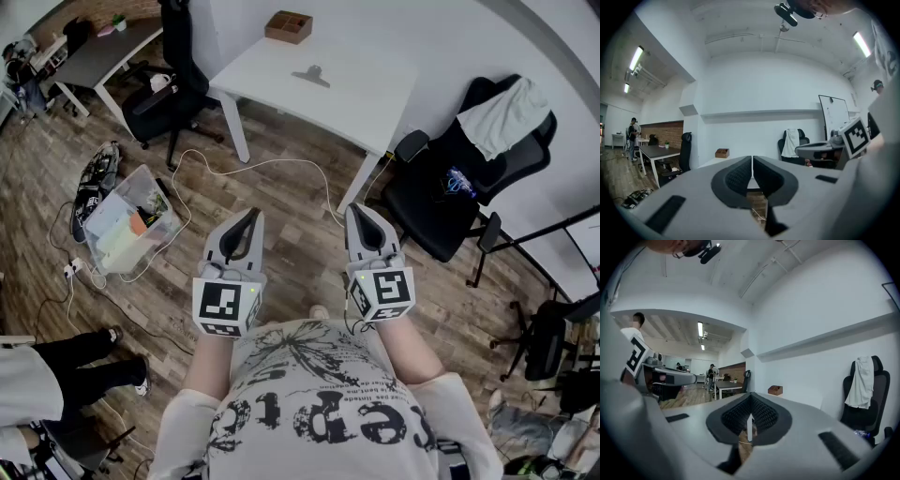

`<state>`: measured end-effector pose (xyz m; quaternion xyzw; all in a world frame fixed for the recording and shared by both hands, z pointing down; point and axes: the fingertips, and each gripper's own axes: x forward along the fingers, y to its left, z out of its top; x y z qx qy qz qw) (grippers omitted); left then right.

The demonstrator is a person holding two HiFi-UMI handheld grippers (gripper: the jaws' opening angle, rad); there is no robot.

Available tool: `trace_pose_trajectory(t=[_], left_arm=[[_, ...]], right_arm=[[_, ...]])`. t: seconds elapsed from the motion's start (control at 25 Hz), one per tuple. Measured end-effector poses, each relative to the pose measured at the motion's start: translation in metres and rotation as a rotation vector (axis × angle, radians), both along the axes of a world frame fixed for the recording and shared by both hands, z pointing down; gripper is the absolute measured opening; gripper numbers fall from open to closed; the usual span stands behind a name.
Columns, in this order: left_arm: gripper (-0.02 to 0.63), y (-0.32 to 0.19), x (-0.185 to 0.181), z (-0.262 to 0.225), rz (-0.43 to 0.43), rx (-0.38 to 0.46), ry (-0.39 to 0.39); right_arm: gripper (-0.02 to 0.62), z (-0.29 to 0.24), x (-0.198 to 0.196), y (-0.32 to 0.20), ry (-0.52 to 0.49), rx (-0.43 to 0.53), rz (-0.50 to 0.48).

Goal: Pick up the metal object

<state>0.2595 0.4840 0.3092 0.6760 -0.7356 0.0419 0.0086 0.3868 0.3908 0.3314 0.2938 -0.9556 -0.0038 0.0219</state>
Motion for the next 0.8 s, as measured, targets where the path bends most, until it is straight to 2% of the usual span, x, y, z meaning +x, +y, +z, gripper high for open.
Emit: trace_pose_trajectory(t=[0.28,0.52,0.8], left_arm=[[0.012,-0.01,0.008,0.005,0.0,-0.005,0.007],[0.012,-0.02,0.011,0.013,-0.001,-0.027,0.021],[0.012,-0.055,0.023,0.027,-0.027,-0.026,0.046]], right_arm=[[-0.009,0.003,0.008,-0.009,0.003,0.003,0.0],[-0.008,0.011,0.012,-0.02,-0.024,-0.04,0.01],[-0.008,0.026,0.015,-0.057,-0.002,-0.056,-0.024]])
